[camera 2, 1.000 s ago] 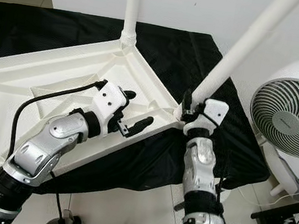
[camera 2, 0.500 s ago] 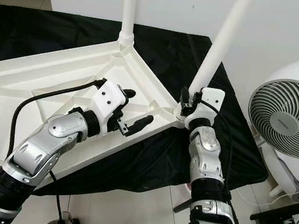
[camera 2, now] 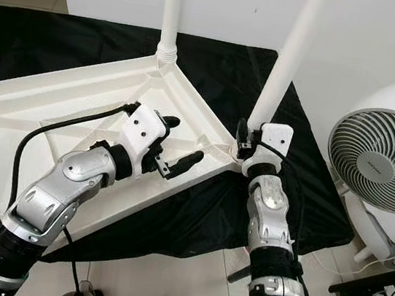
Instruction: Building children table
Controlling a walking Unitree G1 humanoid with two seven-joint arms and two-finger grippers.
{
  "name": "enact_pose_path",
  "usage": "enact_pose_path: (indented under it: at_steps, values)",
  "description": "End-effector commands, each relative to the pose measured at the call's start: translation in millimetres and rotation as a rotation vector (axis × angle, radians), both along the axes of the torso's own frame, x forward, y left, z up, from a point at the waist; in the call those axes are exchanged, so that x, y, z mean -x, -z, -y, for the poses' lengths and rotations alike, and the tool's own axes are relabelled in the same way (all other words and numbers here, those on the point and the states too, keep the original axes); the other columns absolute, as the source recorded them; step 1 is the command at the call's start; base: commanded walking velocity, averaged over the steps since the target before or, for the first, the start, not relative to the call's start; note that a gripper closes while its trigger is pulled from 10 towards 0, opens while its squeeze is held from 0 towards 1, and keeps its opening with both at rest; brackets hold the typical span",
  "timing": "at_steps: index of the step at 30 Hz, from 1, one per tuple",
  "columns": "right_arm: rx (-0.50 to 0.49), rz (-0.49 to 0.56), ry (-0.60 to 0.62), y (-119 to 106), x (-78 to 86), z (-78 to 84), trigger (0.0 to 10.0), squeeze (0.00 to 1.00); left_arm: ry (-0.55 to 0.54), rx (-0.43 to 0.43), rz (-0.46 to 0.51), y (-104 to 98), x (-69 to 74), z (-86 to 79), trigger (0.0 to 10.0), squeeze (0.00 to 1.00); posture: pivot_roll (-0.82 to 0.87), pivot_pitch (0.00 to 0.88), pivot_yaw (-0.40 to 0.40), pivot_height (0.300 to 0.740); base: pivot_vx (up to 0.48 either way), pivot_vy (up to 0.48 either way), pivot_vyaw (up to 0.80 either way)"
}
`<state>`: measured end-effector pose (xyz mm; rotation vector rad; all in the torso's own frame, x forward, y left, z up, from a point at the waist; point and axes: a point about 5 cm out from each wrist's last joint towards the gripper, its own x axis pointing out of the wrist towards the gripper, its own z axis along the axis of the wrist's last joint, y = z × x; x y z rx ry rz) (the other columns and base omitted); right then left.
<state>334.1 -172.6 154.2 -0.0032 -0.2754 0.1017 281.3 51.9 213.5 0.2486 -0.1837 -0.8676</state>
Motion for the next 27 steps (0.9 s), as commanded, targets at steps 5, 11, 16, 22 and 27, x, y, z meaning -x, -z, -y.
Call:
enact_pose_path:
  at_steps: [5, 11, 16, 22, 27]
  values:
    - [0.038, -0.134, 0.008, 48.7, 23.2, 6.2, 10.0, 0.00, 0.023, -0.001, -0.020, 1.4, 1.8, 1.7, 10.0, 0.00, 0.08, 0.148, -0.052, 0.740, 0.000, 0.000, 0.00]
    - [0.097, -0.103, -0.010, 47.1, 26.3, 6.4, 10.0, 0.00, 0.026, 0.001, -0.024, 0.9, 1.8, 1.3, 10.0, 0.00, 0.08, 0.158, -0.047, 0.740, 0.000, 0.000, 0.00]
    - [0.098, -0.115, 0.002, 46.3, 23.7, 11.0, 10.0, 0.00, 0.024, 0.000, -0.023, 0.3, 1.7, 0.8, 10.0, 0.00, 0.08, 0.162, -0.046, 0.740, 0.000, 0.000, 0.00]
    - [-0.017, -0.249, 0.066, 57.9, 15.4, 19.9, 10.0, 0.00, 0.020, 0.000, -0.023, -0.7, 1.8, -0.6, 10.0, 0.00, 0.09, 0.163, -0.042, 0.740, 0.000, 0.000, 0.00]
    - [-0.066, -0.293, 0.074, 59.1, 10.6, 20.8, 10.0, 0.00, 0.020, 0.000, -0.023, -1.2, 1.9, -1.1, 10.0, 0.00, 0.09, 0.164, -0.042, 0.740, 0.000, 0.000, 0.00]
